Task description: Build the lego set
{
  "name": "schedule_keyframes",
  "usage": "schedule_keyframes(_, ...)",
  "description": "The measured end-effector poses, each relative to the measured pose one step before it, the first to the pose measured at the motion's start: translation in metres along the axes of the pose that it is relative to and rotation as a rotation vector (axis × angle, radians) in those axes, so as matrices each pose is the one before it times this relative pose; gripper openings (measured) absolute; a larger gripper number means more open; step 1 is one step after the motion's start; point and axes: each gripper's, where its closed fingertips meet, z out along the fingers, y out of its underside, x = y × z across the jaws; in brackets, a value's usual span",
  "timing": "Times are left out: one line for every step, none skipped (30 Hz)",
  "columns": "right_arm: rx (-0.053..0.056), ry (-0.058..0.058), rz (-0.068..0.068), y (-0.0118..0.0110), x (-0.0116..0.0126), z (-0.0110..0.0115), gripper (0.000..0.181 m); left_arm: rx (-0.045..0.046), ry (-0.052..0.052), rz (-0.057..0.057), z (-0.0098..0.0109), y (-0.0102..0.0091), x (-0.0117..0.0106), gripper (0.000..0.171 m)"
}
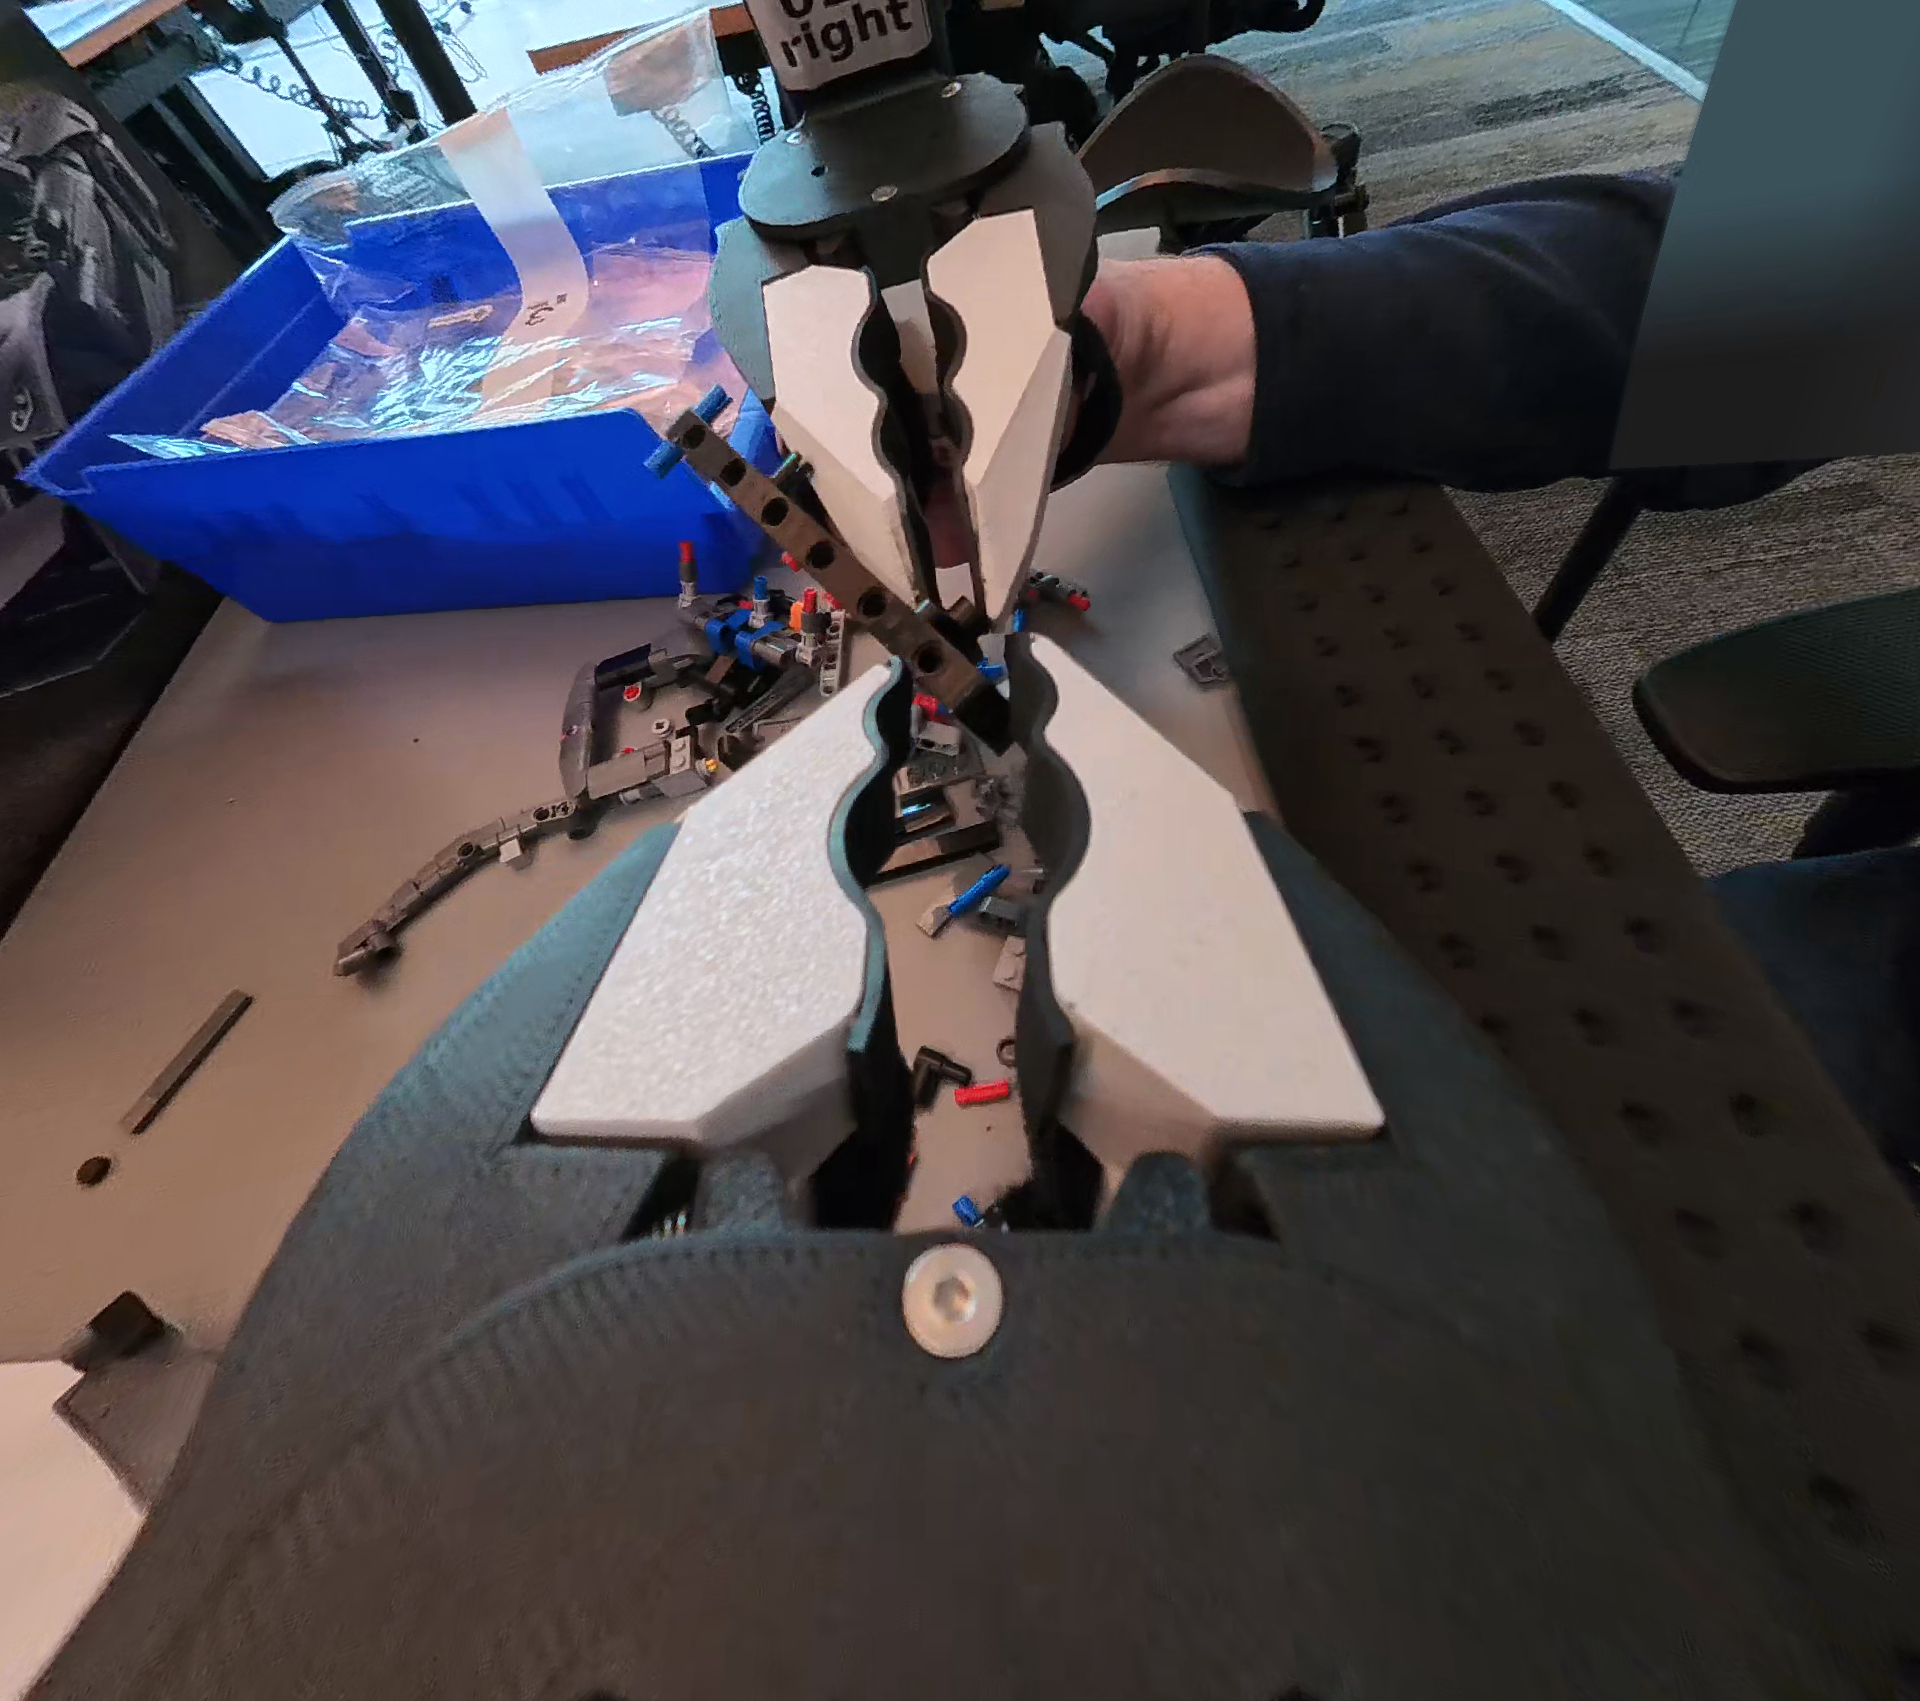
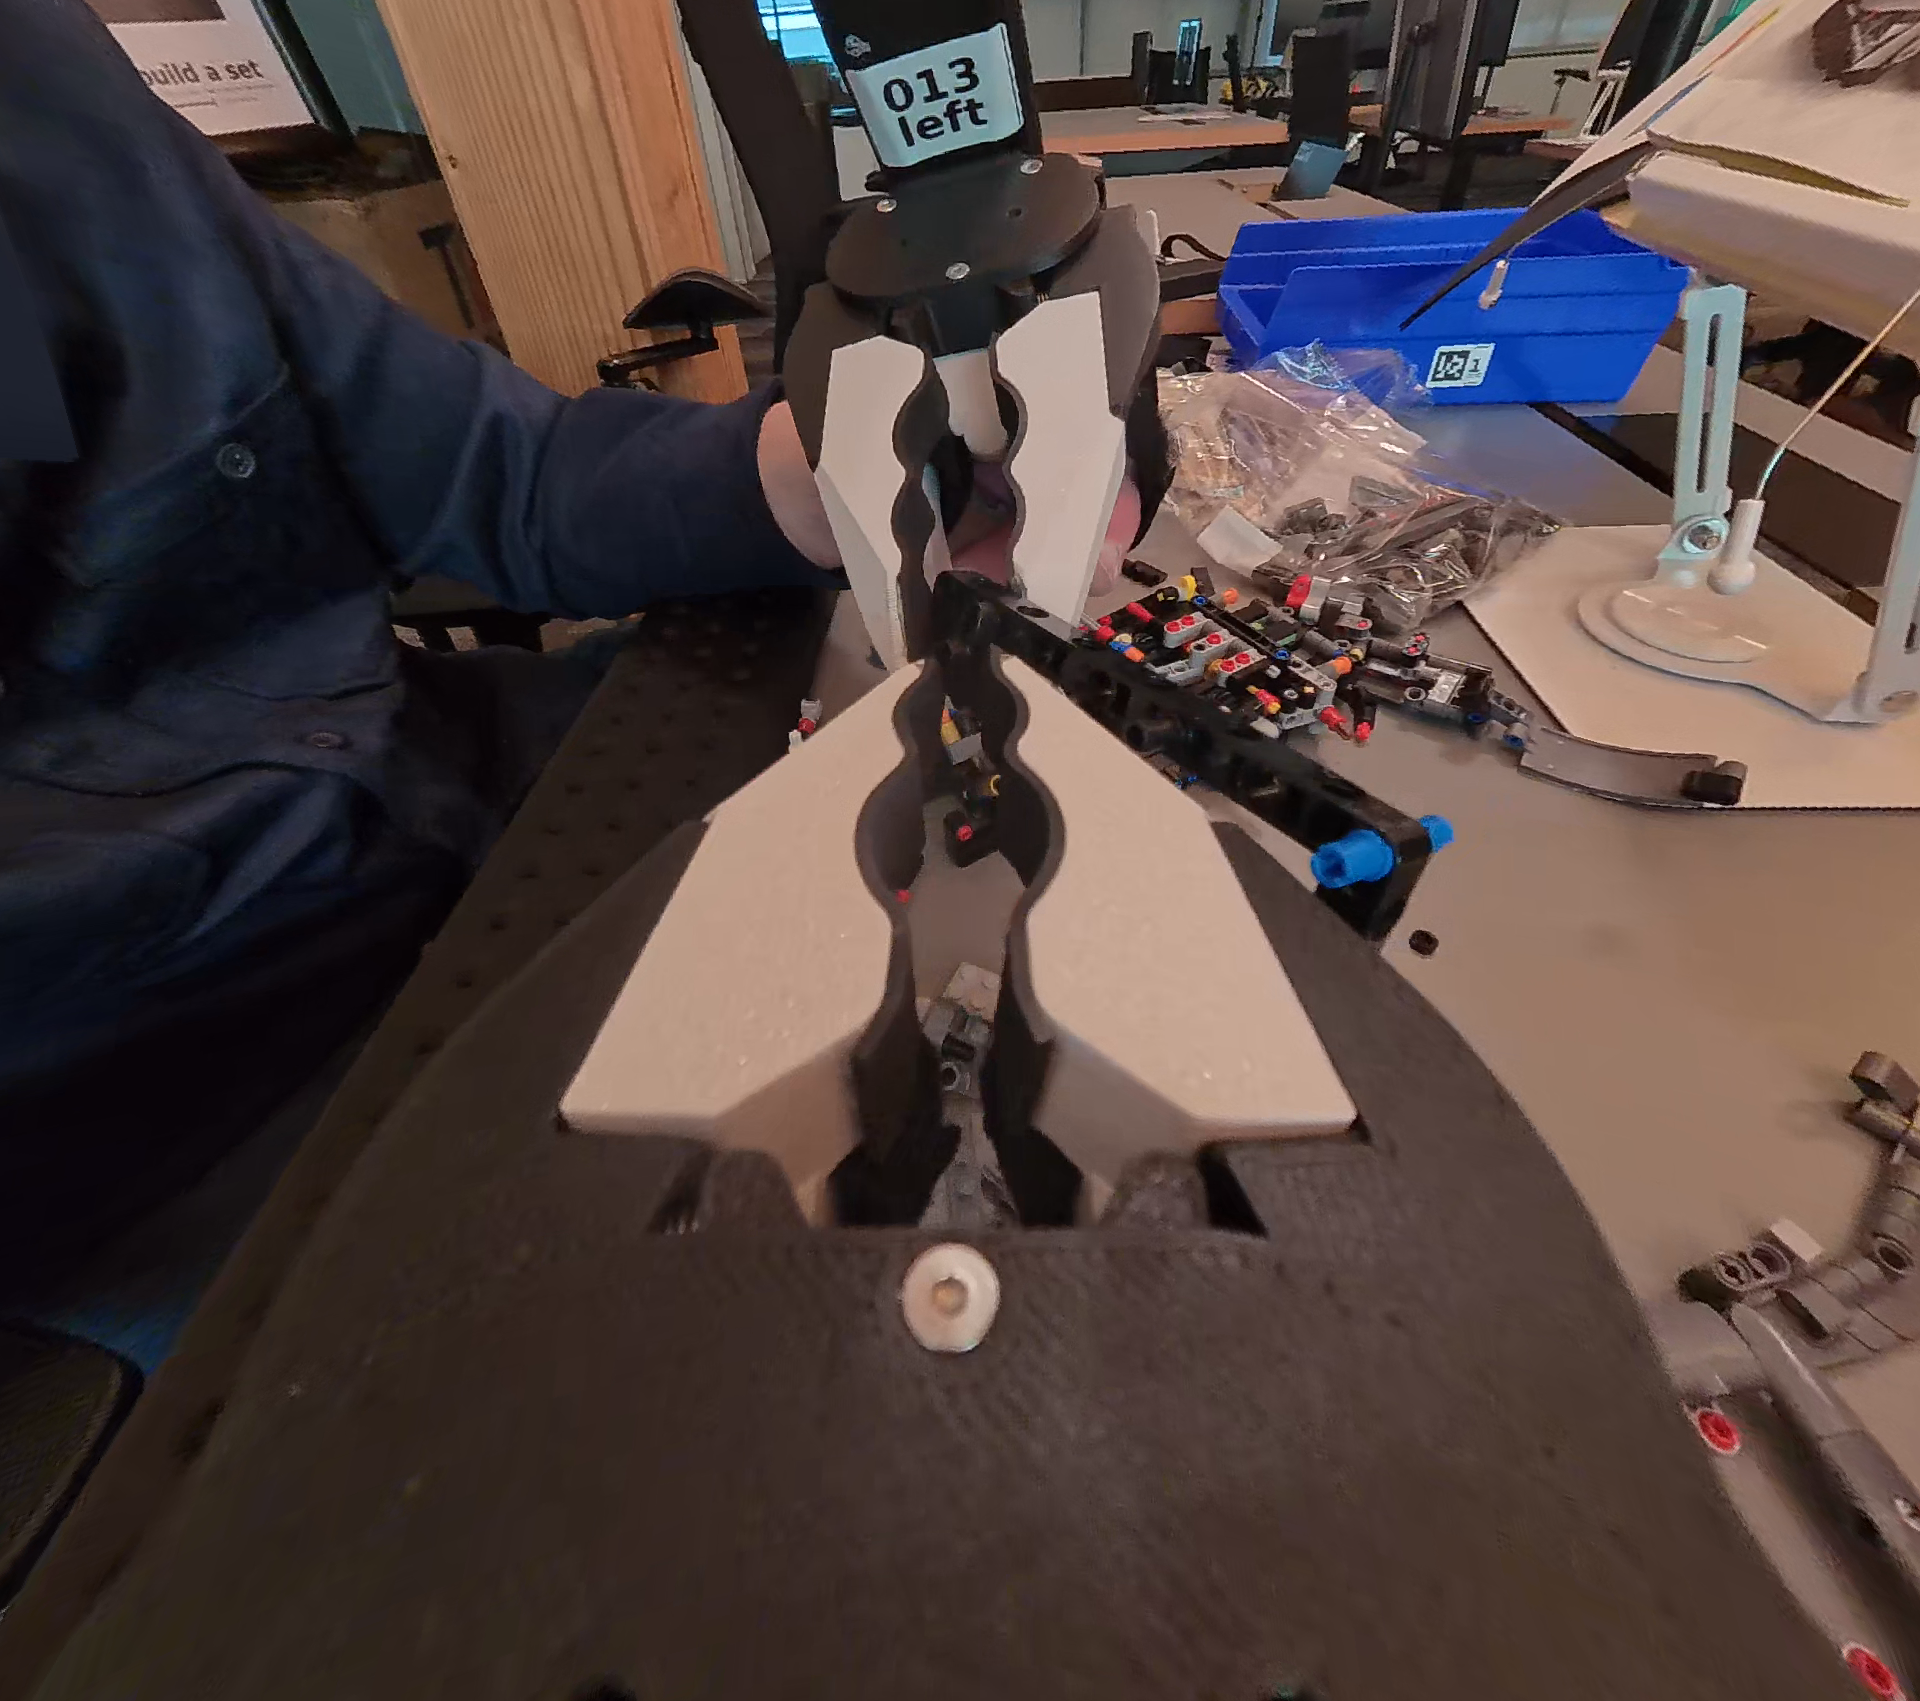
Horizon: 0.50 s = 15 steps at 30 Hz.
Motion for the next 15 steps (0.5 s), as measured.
schedule_keyframes(0.0001, -0.0068, 0.0012, 0.00017, -0.00083, 0.00004, 0.003, 0.00713, 0.0092, -0.0061, -0.00018, -0.00069, 0.00092, 0.016)
schedule_keyframes(0.0028, -0.0066, 0.0016, -0.00029, -0.00071, 0.00002, 0.003, 0.00396, 0.0079, -0.0053, -0.00020, -0.00021, 0.00057, 0.016)
schedule_keyframes(0.0017, -0.0045, 0.0022, -0.00005, -0.00037, 0.00005, 0.003, 0.00123, 0.0063, -0.0031, 0.00001, 0.00030, 0.00039, 0.016)
schedule_keyframes(0.0008, -0.0047, 0.0036, 0.00034, -0.00018, 0.00013, 0.003, 0.00164, 0.0067, -0.0041, 0.00002, 0.00026, 0.00042, 0.016)
schedule_keyframes(0.0018, -0.0060, 0.0043, 0.00021, -0.00031, 0.00000, 0.003, 0.00506, 0.0076, -0.0047, 0.00001, -0.00036, 0.00069, 0.016)
schedule_keyframes(0.0035, -0.0075, 0.0047, -0.00011, -0.00054, -0.00010, 0.003, 0.00601, 0.0073, -0.0049, -0.00010, -0.00065, 0.00065, 0.016)
schedule_keyframes(0.0035, -0.0062, 0.0031, -0.00020, -0.00045, -0.00022, 0.002, 0.00166, 0.0053, -0.0038, -0.00004, 0.00002, 0.00035, 0.016)
schedule_keyframes(0.0034, -0.0069, 0.0014, -0.00026, -0.00064, -0.00034, 0.002, 0.00018, 0.0107, -0.0045, -0.00069, 0.00048, 0.00078, 0.016)
schedule_keyframes(0.0132, -0.0230, 0.0011, -0.00191, -0.00320, -0.00103, 0.000, 0.02030, -0.0032, -0.0074, -0.00121, -0.00220, -0.00147, 0.014)
schedule_keyframes(0.0241, -0.0500, 0.0026, -0.00419, -0.00759, 0.00022, 0.000, -0.00979, -0.0326, -0.0039, 0.00156, 0.00202, -0.00597, 0.012)
schedule_keyframes(-0.0094, -0.0333, 0.0012, 0.00130, -0.00553, 0.00563, 0.000, -0.03515, -0.0122, 0.0096, 0.00463, 0.00592, -0.00199, 0.013)
schedule_keyframes(-0.0640, 0.0349, -0.0017, 0.01096, 0.00544, 0.00758, 0.000, -0.04191, -0.0281, 0.0111, 0.00384, 0.00790, -0.00362, 0.012)
schedule_keyframes(-0.0592, 0.0174, 0.0014, 0.01053, 0.00341, 0.00469, 0.000, -0.00159, -0.0095, -0.0034, 0.00160, 0.00265, -0.00165, 0.012)
schedule_keyframes(-0.0057, 0.0032, 0.0134, 0.00148, 0.00168, -0.00016, 0.000, 0.02146, 0.0162, -0.0297, -0.00129, -0.00155, -0.00011, 0.012)
schedule_keyframes(0.0253, 0.0103, 0.0052, -0.00376, 0.00250, -0.00346, 0.000, 0.02172, 0.0179, -0.0346, -0.00223, -0.00294, -0.00066, 0.012)
